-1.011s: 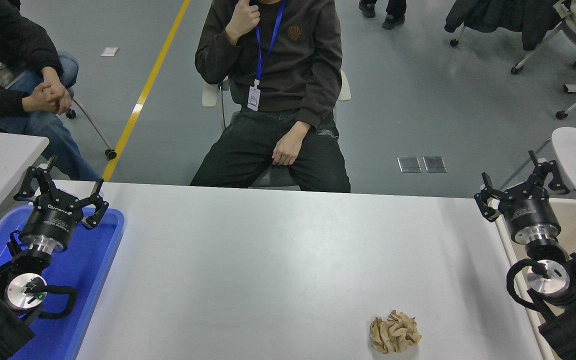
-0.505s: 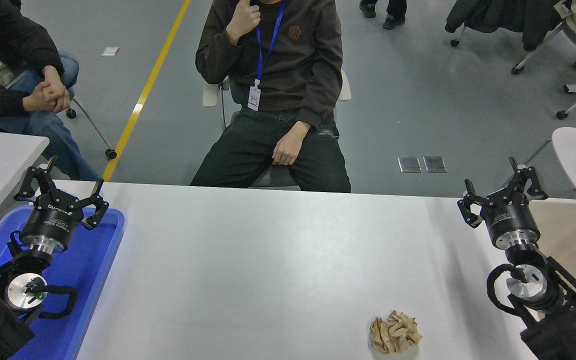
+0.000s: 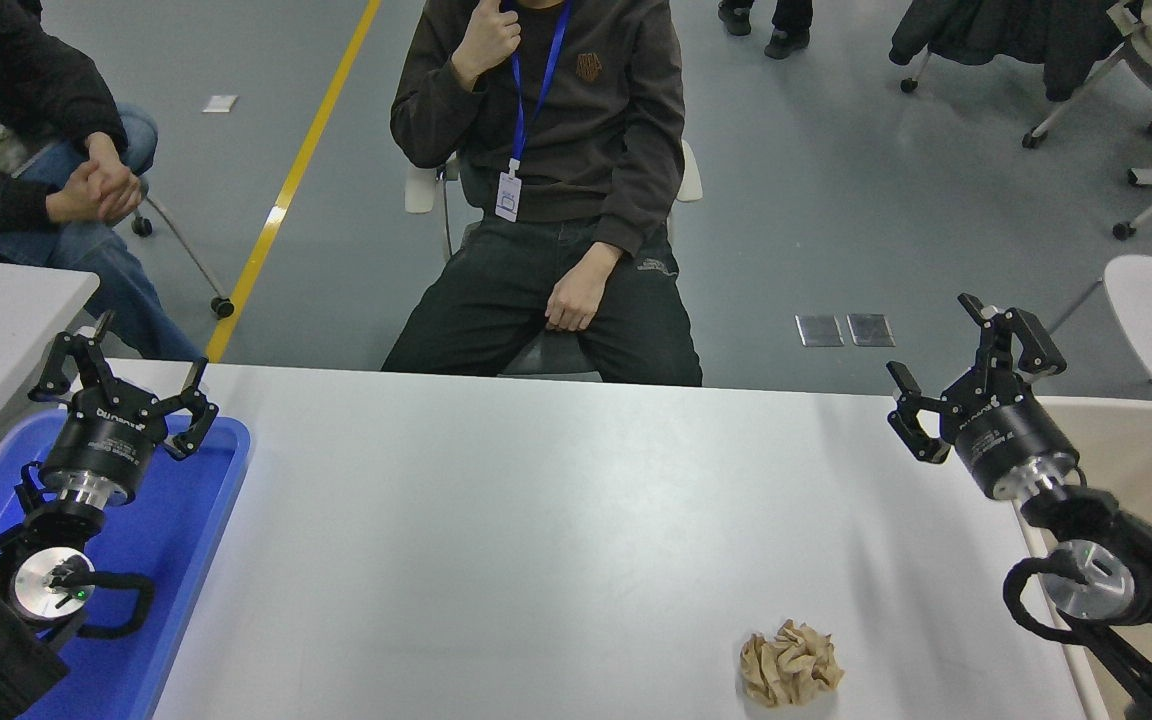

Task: Clean the table surface

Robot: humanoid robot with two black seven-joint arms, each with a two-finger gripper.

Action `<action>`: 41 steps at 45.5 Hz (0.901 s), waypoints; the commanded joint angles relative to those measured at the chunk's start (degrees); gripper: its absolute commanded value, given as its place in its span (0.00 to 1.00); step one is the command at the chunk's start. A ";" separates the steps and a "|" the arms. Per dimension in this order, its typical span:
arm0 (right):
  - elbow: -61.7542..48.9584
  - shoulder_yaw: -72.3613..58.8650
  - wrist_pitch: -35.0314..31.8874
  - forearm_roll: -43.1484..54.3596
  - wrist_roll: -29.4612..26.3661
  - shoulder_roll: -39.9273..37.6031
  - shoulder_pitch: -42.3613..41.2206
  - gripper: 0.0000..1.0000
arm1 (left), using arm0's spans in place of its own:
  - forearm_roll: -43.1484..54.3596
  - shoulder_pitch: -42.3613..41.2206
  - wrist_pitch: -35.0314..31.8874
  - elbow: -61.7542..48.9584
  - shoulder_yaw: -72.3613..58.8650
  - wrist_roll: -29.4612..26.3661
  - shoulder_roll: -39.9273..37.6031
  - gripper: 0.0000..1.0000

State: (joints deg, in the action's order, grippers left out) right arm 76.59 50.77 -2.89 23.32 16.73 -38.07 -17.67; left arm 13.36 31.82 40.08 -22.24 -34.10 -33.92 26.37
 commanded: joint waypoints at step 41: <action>14.73 -30.64 -9.41 62.36 -7.50 -12.29 -13.87 0.98 | 0.00 0.00 0.09 0.00 0.00 0.00 0.00 1.00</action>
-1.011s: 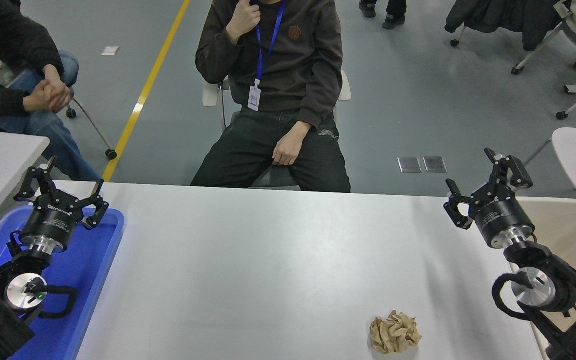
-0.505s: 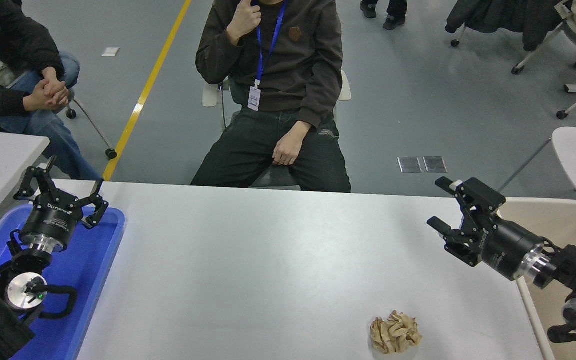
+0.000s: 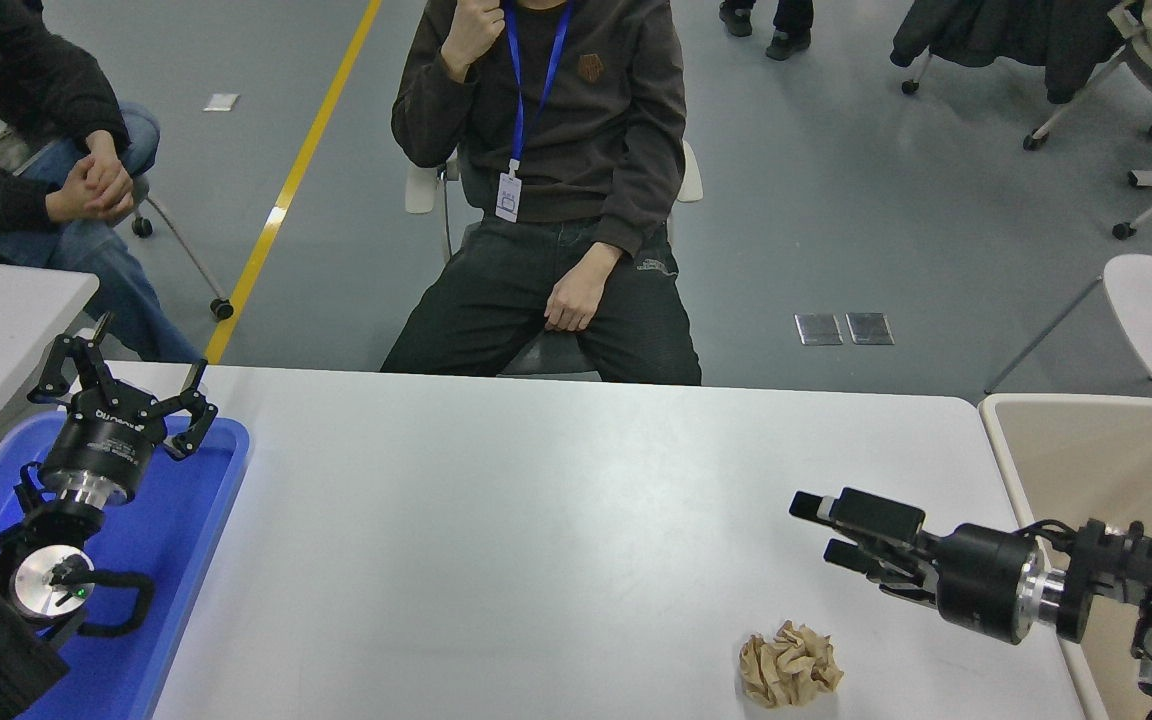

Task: Clean the table surface

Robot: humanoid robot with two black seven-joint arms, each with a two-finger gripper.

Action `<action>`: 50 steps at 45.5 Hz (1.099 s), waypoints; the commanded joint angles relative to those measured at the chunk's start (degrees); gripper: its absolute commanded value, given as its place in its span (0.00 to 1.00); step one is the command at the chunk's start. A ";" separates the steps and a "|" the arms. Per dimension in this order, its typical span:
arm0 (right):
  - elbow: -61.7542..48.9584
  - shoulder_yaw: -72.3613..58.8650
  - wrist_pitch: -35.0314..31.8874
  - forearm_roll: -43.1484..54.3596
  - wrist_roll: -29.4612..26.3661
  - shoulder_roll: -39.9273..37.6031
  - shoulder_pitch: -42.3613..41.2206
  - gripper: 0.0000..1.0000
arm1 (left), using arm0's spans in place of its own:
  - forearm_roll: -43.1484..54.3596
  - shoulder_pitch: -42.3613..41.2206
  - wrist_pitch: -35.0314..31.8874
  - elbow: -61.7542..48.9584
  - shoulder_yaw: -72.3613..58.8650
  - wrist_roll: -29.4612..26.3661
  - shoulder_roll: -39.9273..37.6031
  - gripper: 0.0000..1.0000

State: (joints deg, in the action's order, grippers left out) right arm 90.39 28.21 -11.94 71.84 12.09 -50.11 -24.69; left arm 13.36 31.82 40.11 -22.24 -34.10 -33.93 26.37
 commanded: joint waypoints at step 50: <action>-4.07 -25.58 11.67 44.61 -8.93 10.29 -12.13 0.97 | 0.00 0.00 0.06 0.00 0.00 0.00 0.00 1.00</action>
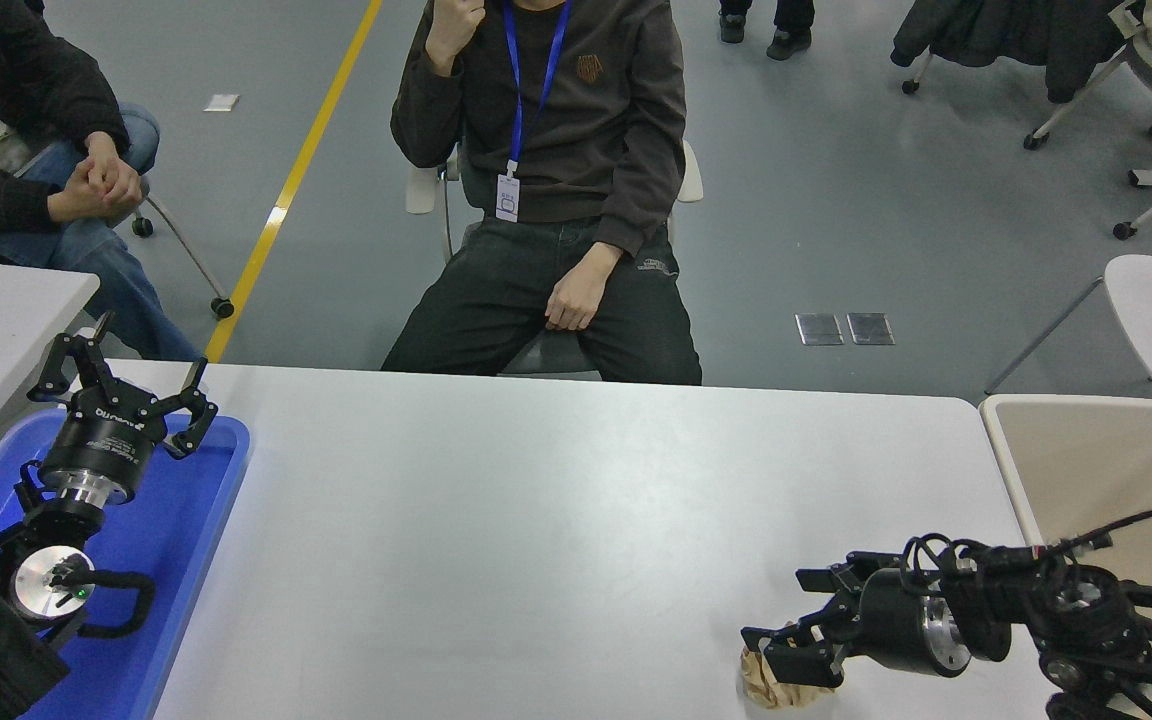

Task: Clean the table surface

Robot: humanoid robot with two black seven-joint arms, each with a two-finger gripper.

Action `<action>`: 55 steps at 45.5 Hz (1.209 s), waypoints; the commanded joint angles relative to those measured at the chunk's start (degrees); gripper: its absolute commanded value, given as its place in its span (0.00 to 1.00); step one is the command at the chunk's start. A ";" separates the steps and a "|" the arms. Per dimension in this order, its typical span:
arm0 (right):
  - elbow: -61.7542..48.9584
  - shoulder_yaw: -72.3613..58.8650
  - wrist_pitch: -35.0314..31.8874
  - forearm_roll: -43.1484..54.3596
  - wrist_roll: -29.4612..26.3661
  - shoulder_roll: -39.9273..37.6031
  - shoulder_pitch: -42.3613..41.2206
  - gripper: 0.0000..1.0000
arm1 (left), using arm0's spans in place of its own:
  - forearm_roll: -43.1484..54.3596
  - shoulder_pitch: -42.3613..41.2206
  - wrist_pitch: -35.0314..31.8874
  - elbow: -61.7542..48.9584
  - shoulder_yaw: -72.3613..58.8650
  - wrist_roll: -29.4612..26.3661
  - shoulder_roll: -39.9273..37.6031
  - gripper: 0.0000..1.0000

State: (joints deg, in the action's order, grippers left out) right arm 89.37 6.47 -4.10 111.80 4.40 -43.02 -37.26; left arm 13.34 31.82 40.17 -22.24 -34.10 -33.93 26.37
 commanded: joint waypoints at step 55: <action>-11.85 -8.84 7.78 8.08 -0.71 6.81 1.40 0.99 | -0.07 0.00 0.00 0.00 0.00 0.00 0.00 1.00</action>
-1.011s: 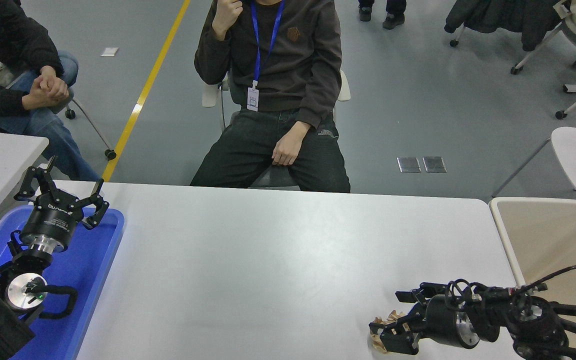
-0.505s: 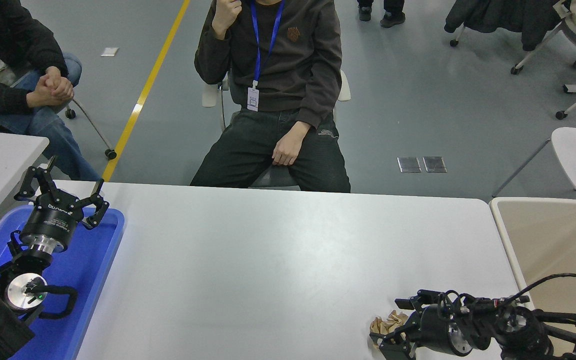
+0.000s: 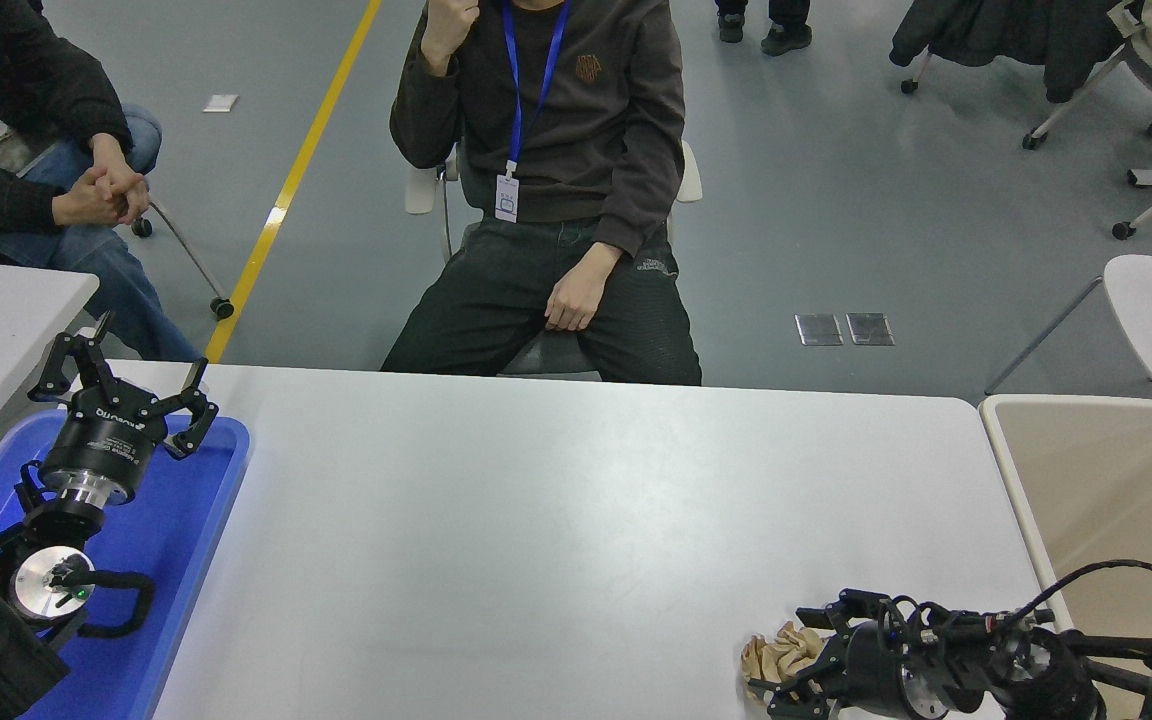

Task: Clean the table surface

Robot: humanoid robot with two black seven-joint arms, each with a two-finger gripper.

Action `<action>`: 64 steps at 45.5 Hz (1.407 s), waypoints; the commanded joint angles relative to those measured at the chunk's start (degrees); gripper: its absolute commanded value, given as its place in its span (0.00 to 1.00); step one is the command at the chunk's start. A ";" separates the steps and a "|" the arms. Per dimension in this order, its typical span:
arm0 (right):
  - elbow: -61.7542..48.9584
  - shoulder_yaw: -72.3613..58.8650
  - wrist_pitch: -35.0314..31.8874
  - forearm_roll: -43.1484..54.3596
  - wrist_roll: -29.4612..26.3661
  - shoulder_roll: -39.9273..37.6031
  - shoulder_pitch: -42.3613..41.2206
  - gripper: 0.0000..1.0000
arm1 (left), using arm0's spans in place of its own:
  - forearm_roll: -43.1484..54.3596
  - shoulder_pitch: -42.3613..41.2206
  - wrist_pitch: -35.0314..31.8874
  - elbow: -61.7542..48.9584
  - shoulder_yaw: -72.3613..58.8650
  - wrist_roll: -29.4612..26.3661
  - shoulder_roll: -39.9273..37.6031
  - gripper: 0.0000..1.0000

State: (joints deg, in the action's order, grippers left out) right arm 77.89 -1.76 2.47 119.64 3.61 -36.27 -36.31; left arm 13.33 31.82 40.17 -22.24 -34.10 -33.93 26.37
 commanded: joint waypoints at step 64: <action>-4.06 -4.39 6.76 -4.23 4.48 -0.90 -2.01 0.00 | -0.05 0.00 0.00 0.00 0.00 0.00 0.00 1.00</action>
State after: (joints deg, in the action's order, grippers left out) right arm 73.72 -6.33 9.21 118.34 6.41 -36.60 -37.51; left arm 13.30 31.82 40.17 -22.24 -34.10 -33.93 26.37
